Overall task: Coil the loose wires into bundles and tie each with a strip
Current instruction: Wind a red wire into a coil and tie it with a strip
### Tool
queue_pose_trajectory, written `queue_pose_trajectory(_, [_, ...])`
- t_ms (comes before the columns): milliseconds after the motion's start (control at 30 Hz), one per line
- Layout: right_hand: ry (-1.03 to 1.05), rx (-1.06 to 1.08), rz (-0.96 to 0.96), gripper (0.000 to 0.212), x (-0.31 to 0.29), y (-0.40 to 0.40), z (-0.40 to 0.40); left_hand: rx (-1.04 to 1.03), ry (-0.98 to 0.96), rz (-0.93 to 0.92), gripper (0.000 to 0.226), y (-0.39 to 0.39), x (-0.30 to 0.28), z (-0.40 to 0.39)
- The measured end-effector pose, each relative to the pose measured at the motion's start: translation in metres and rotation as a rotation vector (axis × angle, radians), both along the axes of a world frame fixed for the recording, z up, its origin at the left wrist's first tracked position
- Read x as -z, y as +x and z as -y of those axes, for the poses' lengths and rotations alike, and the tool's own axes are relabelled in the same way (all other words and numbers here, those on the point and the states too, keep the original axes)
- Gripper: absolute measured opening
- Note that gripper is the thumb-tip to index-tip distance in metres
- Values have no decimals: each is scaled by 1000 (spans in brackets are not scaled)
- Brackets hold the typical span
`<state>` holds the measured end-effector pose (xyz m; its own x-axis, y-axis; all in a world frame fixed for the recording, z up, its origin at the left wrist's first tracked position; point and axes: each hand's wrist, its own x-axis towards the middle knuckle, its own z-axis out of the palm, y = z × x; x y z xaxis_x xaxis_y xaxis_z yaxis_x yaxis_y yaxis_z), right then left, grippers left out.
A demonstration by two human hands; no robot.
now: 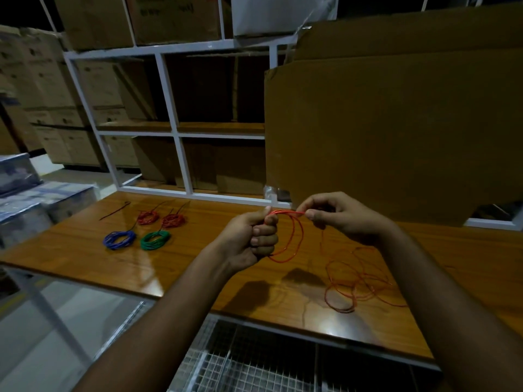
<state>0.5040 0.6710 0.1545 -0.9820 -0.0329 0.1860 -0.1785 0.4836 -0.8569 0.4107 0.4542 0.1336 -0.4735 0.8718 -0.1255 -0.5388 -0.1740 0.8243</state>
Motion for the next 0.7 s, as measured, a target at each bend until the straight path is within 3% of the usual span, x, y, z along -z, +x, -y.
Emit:
queue_pose_trajectory(133, [-41,216,-116,14,6,-10,22,-36,18,-44,28,-1,-2,1])
queue_pose_trajectory(267, [241,360,-227,10,-5,-12,33,-60,-64,-116,34,-2,-2,4])
queue_pose_trajectory(467, [835,391,-225,14,-32,0,44,-50,-129,-102,36,-1,1,4])
queue_pose_trajectory(700, [984,307,-336,18,-28,1,66,-8,-112,-99,29,3,8,1])
